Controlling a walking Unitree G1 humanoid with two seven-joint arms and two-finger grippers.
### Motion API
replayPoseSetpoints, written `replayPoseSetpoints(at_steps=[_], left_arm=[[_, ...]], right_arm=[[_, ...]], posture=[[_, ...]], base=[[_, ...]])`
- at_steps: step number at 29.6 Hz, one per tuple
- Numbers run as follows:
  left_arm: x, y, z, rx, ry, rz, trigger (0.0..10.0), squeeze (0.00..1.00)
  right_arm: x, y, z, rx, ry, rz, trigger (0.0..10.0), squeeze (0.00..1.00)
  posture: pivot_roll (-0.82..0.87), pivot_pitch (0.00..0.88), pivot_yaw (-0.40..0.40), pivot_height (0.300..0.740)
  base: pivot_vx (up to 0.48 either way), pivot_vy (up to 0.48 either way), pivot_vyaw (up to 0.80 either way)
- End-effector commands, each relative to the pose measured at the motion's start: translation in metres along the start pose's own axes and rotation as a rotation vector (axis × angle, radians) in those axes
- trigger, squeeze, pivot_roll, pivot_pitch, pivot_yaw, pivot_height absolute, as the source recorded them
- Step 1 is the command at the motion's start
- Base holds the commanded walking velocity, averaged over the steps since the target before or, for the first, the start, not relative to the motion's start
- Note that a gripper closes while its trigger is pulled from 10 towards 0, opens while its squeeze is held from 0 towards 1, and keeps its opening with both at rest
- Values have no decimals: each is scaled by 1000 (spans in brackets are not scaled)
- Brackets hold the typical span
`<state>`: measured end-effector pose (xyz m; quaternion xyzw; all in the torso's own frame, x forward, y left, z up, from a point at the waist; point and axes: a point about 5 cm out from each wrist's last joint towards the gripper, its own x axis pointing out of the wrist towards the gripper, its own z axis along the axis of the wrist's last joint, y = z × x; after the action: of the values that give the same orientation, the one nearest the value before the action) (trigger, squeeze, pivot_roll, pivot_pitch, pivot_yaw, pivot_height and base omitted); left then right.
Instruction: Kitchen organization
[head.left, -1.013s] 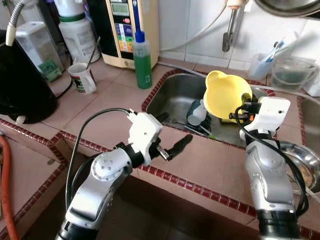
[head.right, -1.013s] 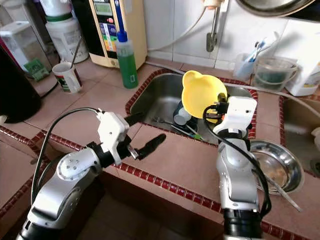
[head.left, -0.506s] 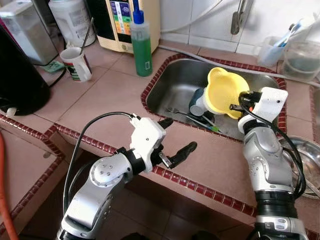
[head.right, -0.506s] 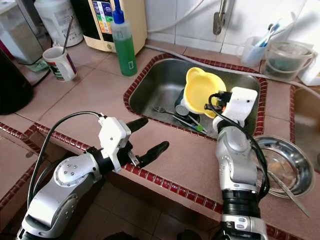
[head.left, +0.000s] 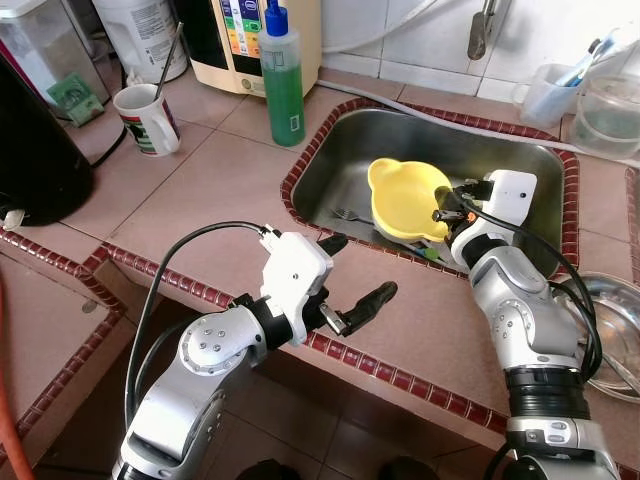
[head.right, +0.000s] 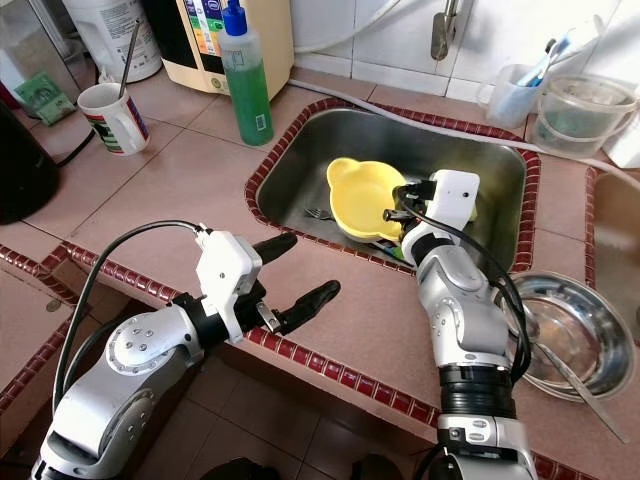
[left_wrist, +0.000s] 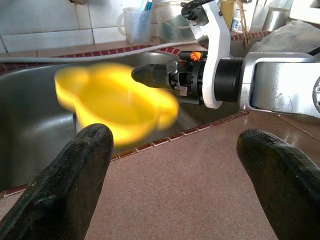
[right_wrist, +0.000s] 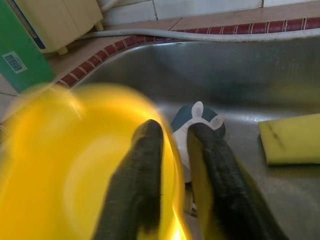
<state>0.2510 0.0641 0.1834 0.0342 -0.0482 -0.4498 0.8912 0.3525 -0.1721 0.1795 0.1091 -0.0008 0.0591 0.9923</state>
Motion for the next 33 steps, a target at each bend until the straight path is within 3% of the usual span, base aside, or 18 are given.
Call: replayPoseSetpoints(at_steps=[1, 8, 12, 33], left_arm=[[-1, -1, 4, 9, -12, -1, 10000, 0], [1, 1, 5, 14, -14, 3, 10000, 0], [1, 4, 7, 16, -22, 19, 10000, 0], [1, 4, 7, 16, -22, 19, 10000, 0]], right_arm=[[1, 3, 4, 14, -11, 17, 10000, 1000], [3, 3, 6, 34, -16, 28, 10000, 1000], [3, 7, 16, 7, -96, 67, 10000, 1000], [3, 7, 16, 7, -96, 67, 10000, 1000]], posture=[[-112, 161, 50, 711], [-110, 152, 50, 711], [-111, 146, 49, 711], [-111, 146, 49, 711]], base=[[0, 0, 0], [0, 0, 0], [0, 0, 0], [0, 0, 0]])
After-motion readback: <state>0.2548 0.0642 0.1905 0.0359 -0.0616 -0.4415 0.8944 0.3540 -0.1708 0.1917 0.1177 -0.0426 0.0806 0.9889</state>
